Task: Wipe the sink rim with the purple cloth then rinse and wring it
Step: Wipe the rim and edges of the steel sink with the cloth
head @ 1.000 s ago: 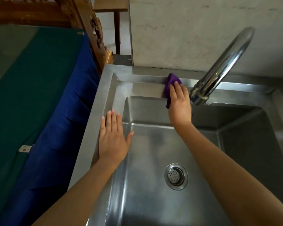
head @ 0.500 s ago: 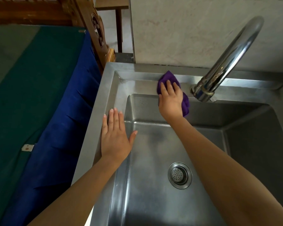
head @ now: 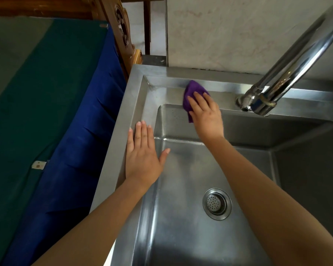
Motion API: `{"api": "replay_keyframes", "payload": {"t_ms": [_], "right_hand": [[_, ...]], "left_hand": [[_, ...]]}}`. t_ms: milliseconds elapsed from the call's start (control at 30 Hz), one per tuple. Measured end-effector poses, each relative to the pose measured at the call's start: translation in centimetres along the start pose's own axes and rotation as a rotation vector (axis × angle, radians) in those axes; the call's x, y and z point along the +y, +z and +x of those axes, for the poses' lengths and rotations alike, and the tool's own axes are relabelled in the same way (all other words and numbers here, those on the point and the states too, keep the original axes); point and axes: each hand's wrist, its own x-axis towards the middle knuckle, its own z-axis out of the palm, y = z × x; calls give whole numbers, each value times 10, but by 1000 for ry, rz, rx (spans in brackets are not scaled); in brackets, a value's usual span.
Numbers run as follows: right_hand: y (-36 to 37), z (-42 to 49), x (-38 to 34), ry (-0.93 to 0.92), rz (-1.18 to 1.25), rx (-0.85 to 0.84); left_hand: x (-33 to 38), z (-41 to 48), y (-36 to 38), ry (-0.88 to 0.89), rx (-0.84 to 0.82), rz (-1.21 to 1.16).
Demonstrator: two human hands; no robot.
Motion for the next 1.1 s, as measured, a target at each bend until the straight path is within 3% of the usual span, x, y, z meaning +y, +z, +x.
{"api": "replay_keyframes", "payload": {"t_ms": [267,467,667,900,1100], "right_hand": [[0,-1,5,155,122,103],[-6,24,-38,-25,117,-105],[-13,46,-67,-82,81,-282],[-10,25,-104,-265,66,-268],[-1,-56,-114,-262,435,-183]], "left_hand": [[-1,-1,-1,-1,-13,5],[-2,0,-4,-7,-43,-5],[-6,-1,-12,6,-145,-43],[-48,-42,-23,101,-146,-148],[-61,-82,-35,128,-193,-452]]}}
